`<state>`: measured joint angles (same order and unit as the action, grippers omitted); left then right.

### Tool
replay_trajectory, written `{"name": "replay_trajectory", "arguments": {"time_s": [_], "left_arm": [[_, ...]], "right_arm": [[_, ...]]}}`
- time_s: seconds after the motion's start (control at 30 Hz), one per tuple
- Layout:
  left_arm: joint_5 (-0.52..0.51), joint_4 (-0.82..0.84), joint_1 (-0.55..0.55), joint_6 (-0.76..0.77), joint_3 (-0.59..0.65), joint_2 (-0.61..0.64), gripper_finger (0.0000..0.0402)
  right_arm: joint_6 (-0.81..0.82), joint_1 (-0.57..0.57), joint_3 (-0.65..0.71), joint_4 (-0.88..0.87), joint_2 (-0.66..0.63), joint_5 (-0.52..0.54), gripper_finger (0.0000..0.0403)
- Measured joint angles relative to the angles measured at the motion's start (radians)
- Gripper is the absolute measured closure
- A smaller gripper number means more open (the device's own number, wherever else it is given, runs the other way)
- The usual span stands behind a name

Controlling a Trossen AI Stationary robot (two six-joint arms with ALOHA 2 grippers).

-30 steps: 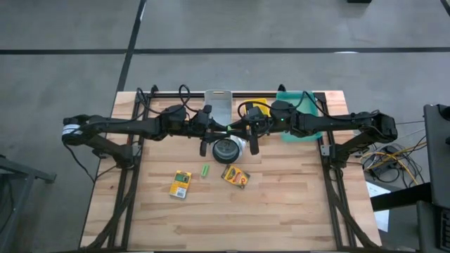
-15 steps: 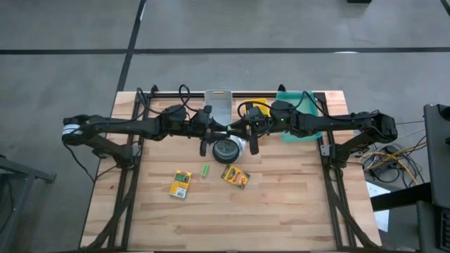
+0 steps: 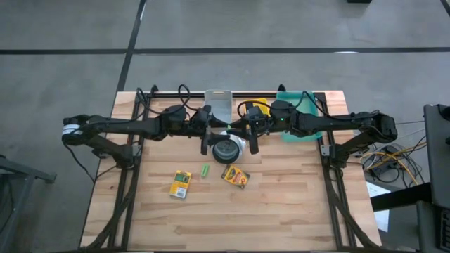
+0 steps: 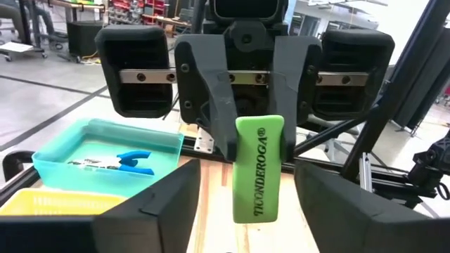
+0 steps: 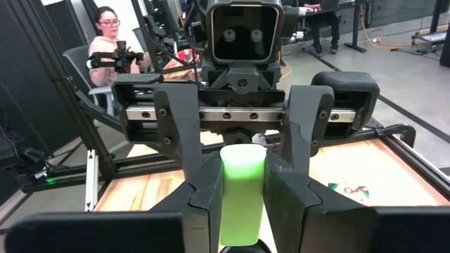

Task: Pick & Place School Supplies
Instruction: Put the green eraser into the yellow bin

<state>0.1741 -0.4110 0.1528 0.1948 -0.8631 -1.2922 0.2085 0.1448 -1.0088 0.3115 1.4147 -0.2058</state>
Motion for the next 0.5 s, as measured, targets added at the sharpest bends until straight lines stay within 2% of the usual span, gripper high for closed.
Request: {"name": "replay_trajectory", "arguments": {"time_s": [0.23,0.5], "left_arm": [[-0.011,0.003,0.000,0.017,0.000,0.000,0.0122],[-0.011,0.011,0.000,0.018,0.000,0.000,0.0096]], "right_arm": [[0.000,0.000,0.000,0.000,0.000,-0.001,0.0324],[0.000,-0.001,0.000,0.000,0.000,-0.001,0.0328]]}}
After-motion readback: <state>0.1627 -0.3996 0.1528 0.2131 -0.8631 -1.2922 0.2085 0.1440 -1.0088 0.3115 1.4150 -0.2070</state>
